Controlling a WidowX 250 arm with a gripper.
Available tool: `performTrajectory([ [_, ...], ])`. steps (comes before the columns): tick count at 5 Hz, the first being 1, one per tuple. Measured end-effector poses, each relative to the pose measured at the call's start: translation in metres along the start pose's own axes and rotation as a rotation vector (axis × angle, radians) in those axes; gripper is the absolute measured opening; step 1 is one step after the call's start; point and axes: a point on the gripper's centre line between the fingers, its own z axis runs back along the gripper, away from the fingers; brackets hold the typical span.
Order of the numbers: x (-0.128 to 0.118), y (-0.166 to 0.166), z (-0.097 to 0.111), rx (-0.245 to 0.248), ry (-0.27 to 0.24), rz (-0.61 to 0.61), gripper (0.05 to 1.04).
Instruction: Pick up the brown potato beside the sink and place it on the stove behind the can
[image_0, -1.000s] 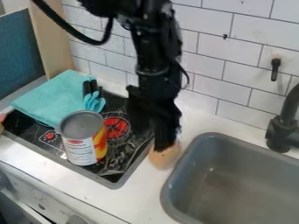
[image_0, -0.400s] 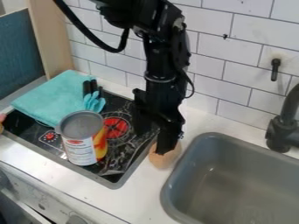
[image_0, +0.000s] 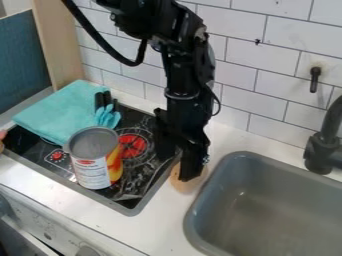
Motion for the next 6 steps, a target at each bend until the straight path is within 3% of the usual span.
performTrajectory([
  [3,0.01,0.0,-0.021,-0.032,0.03,0.0,0.967],
  [4,0.012,-0.001,-0.018,-0.039,0.027,0.004,0.708],
  [5,0.011,-0.002,-0.016,-0.045,0.027,0.008,0.585],
  [6,0.012,-0.002,0.009,-0.027,-0.033,0.006,0.58],
])
